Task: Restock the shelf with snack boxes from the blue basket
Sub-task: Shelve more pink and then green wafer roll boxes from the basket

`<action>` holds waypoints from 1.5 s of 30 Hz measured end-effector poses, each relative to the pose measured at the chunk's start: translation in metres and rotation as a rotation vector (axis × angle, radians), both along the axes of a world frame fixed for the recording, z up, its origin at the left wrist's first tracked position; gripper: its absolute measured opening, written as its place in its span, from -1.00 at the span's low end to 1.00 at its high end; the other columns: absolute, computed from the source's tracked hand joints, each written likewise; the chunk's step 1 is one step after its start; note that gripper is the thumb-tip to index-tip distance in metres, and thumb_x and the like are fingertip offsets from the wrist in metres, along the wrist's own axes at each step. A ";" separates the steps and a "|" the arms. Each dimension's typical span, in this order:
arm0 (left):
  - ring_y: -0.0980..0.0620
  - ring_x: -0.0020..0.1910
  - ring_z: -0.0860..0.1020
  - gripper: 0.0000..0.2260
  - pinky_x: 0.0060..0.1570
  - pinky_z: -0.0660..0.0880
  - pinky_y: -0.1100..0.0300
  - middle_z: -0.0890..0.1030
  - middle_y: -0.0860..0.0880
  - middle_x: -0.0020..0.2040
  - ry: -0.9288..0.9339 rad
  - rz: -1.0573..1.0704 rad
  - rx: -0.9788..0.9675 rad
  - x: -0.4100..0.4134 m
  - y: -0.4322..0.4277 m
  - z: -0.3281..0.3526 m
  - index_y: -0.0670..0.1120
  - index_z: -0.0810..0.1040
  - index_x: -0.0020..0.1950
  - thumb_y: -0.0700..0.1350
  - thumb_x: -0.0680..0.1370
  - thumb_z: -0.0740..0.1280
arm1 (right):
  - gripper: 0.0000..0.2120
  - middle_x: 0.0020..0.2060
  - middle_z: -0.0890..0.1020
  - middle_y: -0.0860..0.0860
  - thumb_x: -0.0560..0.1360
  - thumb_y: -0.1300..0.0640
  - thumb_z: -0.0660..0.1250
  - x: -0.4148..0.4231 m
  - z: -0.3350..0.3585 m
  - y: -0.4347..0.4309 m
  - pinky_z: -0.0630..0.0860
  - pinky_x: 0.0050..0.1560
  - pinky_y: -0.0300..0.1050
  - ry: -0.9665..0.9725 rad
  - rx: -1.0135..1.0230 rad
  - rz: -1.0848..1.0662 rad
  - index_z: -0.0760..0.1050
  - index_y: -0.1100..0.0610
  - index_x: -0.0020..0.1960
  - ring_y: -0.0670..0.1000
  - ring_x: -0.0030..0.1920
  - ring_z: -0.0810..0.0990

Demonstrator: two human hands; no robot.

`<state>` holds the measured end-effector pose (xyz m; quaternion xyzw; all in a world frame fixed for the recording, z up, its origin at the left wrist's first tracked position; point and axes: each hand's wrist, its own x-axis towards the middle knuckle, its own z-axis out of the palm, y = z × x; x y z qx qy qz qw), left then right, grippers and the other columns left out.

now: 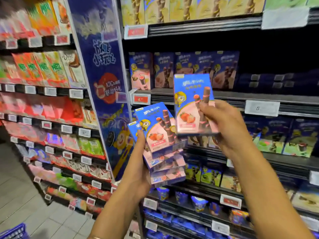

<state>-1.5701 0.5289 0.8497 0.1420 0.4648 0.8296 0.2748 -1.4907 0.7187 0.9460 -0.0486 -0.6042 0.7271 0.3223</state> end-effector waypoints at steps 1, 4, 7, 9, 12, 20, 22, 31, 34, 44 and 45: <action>-0.26 0.19 0.71 -0.29 0.21 0.59 -0.38 0.71 -0.19 0.25 -0.001 0.000 -0.003 -0.009 0.000 0.004 0.04 0.72 0.31 0.52 0.43 0.26 | -0.87 -0.18 0.73 0.09 0.48 0.19 0.48 -0.016 0.012 0.012 0.66 -0.17 -0.09 0.008 -0.005 -0.009 0.62 0.22 -0.02 0.03 -0.21 0.70; -0.27 0.17 0.71 -0.26 0.04 0.67 -0.23 0.70 -0.22 0.27 -0.001 -0.036 -0.003 -0.035 -0.001 0.015 -0.01 0.69 0.35 0.51 0.43 0.30 | -0.96 -0.22 0.72 0.04 0.49 0.23 0.46 -0.063 0.047 0.052 0.62 -0.24 -0.12 0.011 0.006 -0.130 0.63 0.18 -0.07 -0.01 -0.26 0.70; -0.26 0.16 0.72 -0.27 -0.02 0.67 -0.15 0.72 -0.20 0.24 0.024 -0.097 0.009 -0.056 0.001 0.023 0.01 0.70 0.33 0.52 0.41 0.31 | -0.88 -0.25 0.67 0.07 0.44 0.20 0.51 -0.112 0.073 0.087 0.57 -0.19 -0.06 0.013 0.101 -0.295 0.60 0.21 -0.10 0.01 -0.25 0.64; -0.27 0.17 0.72 -0.30 0.06 0.65 -0.25 0.72 -0.20 0.24 0.029 -0.120 0.023 -0.065 0.005 0.029 0.03 0.71 0.31 0.51 0.42 0.31 | -0.81 -0.34 0.67 0.01 0.42 0.20 0.54 -0.144 0.080 0.102 0.61 -0.33 -0.09 -0.035 0.140 -0.381 0.54 0.20 -0.15 -0.04 -0.34 0.65; -0.28 0.22 0.69 -0.28 0.19 0.59 -0.38 0.70 -0.21 0.27 0.019 -0.153 0.021 -0.075 0.012 0.033 0.02 0.71 0.32 0.52 0.42 0.32 | -0.75 -0.38 0.63 0.11 0.41 0.32 0.51 -0.186 0.075 0.118 0.49 -0.55 -0.19 -0.146 0.151 -0.438 0.42 0.23 -0.15 -0.03 -0.51 0.61; -0.30 0.28 0.66 -0.36 0.26 0.56 -0.36 0.68 -0.20 0.32 -0.011 -0.283 0.079 -0.097 0.024 0.030 0.05 0.66 0.39 0.48 0.54 0.27 | -0.76 -0.05 0.64 0.24 0.44 0.11 0.37 -0.235 0.056 0.133 0.42 -0.17 -0.08 -0.548 0.619 -0.735 0.59 0.30 -0.07 0.20 -0.03 0.62; -0.27 0.26 0.68 -0.39 0.21 0.60 -0.30 0.69 -0.16 0.31 0.004 -0.284 0.089 -0.099 0.025 0.034 0.08 0.68 0.36 0.46 0.53 0.29 | -0.69 0.04 0.66 0.29 0.46 0.11 0.33 -0.238 0.058 0.129 0.43 -0.10 -0.07 -0.598 0.704 -0.773 0.62 0.34 0.04 0.27 0.07 0.64; -0.23 0.24 0.69 -0.45 0.14 0.65 -0.21 0.69 -0.13 0.31 0.024 -0.314 0.136 -0.107 0.024 0.045 0.08 0.69 0.34 0.41 0.56 0.30 | -0.70 0.13 0.64 0.28 0.51 0.10 0.28 -0.244 0.065 0.112 0.47 0.02 0.01 -0.697 0.895 -0.813 0.63 0.28 0.09 0.29 0.14 0.60; -0.23 0.24 0.69 -0.46 0.19 0.62 -0.28 0.70 -0.13 0.29 0.034 -0.285 0.131 -0.110 0.024 0.046 0.08 0.71 0.31 0.41 0.53 0.32 | -0.81 0.09 0.65 0.28 0.51 0.11 0.28 -0.242 0.066 0.112 0.43 -0.06 -0.04 -0.700 0.922 -0.785 0.58 0.22 -0.06 0.24 0.00 0.58; -0.26 0.26 0.68 -0.38 0.17 0.65 -0.25 0.68 -0.18 0.32 0.083 -0.190 0.114 -0.117 0.019 0.050 -0.01 0.64 0.42 0.38 0.55 0.26 | -0.57 -0.32 0.67 -0.07 0.49 -0.34 0.32 -0.139 0.048 0.012 0.50 -0.39 -0.22 -0.298 0.547 -0.204 0.62 0.04 -0.08 -0.13 -0.34 0.63; -0.25 0.27 0.67 -0.38 0.21 0.63 -0.25 0.68 -0.18 0.32 0.086 -0.166 0.119 -0.117 0.021 0.050 -0.02 0.63 0.43 0.36 0.56 0.26 | -0.55 -0.30 0.68 -0.03 0.49 -0.32 0.34 -0.127 0.039 -0.001 0.50 -0.37 -0.24 -0.321 0.547 -0.122 0.62 0.08 -0.07 -0.13 -0.33 0.63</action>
